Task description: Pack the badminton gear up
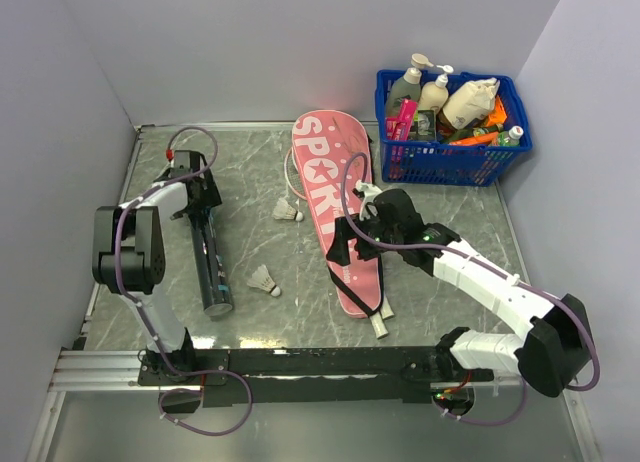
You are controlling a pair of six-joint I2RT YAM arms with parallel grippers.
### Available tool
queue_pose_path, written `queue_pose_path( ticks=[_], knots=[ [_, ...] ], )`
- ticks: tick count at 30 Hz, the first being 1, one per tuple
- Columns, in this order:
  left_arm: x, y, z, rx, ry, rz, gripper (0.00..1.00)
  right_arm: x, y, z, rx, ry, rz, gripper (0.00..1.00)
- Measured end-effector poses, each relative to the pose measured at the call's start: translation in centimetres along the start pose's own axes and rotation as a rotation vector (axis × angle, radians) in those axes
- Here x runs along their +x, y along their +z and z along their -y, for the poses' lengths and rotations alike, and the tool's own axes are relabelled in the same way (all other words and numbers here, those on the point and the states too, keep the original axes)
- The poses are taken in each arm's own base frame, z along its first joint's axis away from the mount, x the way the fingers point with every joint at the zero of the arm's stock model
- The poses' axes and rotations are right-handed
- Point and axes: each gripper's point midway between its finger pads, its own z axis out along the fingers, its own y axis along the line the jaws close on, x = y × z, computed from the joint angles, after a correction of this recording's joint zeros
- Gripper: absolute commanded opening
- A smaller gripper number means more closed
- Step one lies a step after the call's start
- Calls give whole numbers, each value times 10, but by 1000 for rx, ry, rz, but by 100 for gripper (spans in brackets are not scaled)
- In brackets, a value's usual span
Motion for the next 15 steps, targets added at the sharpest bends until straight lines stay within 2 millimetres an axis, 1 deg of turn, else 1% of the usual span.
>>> queue_pose_path(
  ticks=[3, 5, 6, 8, 9, 11, 12, 14, 15],
  knots=[
    [3, 8, 0, 11, 12, -10, 99, 1, 4, 0, -3, 4, -9, 100],
    [6, 13, 2, 20, 20, -19, 98, 2, 5, -1, -6, 4, -14, 100],
    [7, 14, 2, 24, 22, -22, 93, 2, 5, -1, -7, 3, -14, 100],
    [10, 18, 4, 33, 30, -29, 85, 1, 6, -3, -12, 3, -10, 100],
    [11, 20, 5, 39, 36, -34, 78, 1, 6, -3, -13, 6, -7, 100],
    [11, 21, 7, 46, 43, -30, 72, 1, 6, -4, -14, 7, -8, 100],
    [10, 22, 7, 51, 46, -28, 65, 1, 6, -4, -14, 8, -9, 100],
    [9, 22, 9, 60, 57, -26, 55, 2, 7, -4, -15, 11, -10, 100],
    [9, 22, 9, 63, 58, -26, 44, 3, 7, -4, -15, 13, -12, 100]
  ],
)
